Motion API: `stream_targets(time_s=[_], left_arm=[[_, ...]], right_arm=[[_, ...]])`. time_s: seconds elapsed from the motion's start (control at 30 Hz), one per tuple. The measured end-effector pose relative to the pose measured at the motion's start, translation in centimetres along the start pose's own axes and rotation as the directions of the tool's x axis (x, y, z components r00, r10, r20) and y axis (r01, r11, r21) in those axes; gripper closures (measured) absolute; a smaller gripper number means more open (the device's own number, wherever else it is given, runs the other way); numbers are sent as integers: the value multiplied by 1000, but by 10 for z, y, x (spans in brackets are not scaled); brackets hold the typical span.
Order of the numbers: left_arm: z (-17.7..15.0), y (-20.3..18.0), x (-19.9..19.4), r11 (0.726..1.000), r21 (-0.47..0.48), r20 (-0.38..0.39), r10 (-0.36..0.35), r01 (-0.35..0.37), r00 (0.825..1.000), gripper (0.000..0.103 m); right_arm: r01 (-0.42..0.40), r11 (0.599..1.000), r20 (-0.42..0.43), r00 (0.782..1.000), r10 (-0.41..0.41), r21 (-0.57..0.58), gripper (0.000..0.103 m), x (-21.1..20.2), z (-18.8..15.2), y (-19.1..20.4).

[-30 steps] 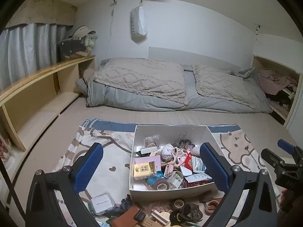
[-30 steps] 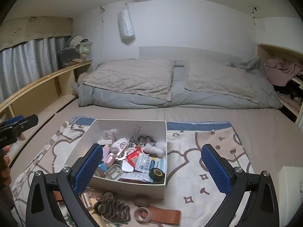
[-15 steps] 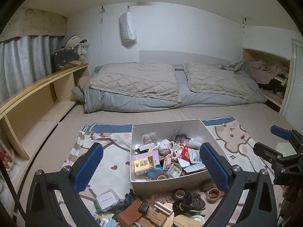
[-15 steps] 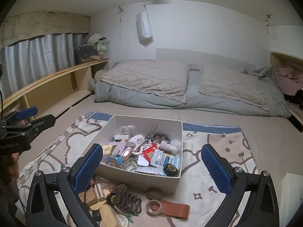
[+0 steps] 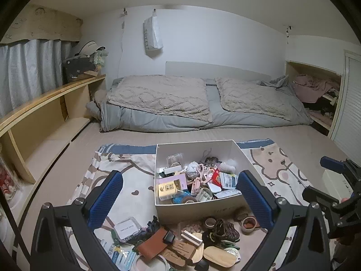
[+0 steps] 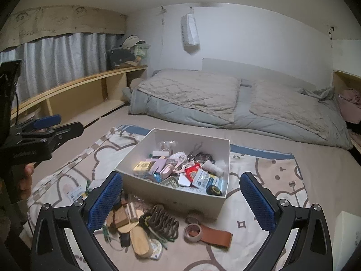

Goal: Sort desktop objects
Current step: 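Move both tools back toward the pile of items beside the box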

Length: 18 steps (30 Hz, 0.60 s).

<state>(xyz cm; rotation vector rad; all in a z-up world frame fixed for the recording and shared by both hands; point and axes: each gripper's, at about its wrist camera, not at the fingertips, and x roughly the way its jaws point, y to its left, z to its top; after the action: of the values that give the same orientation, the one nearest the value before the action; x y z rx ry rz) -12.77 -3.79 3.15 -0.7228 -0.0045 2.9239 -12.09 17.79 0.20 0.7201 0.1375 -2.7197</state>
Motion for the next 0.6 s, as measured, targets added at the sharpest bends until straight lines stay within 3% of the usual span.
stream_targets(time_s=[0.6], left_arm=[[-37, 8, -4, 999, 51, -46, 14, -12, 999, 0]], right_arm=[[-34, 998, -64, 998, 30, -59, 0, 0, -35, 5]])
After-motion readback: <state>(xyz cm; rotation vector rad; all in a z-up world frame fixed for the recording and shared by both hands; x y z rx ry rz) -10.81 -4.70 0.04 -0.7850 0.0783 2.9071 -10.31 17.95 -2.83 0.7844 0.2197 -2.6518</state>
